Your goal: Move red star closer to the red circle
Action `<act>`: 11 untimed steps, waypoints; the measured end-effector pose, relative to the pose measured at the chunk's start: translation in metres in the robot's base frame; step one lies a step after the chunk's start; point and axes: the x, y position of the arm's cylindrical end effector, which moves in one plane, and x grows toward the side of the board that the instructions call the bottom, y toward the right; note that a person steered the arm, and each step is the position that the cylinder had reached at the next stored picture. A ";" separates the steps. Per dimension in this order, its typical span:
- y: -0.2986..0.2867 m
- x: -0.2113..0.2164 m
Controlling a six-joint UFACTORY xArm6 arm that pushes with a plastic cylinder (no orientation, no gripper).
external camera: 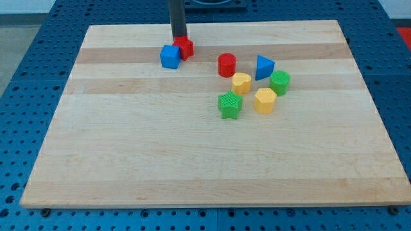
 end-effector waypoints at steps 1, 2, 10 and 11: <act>0.000 0.015; 0.000 0.031; -0.001 0.080; -0.014 0.088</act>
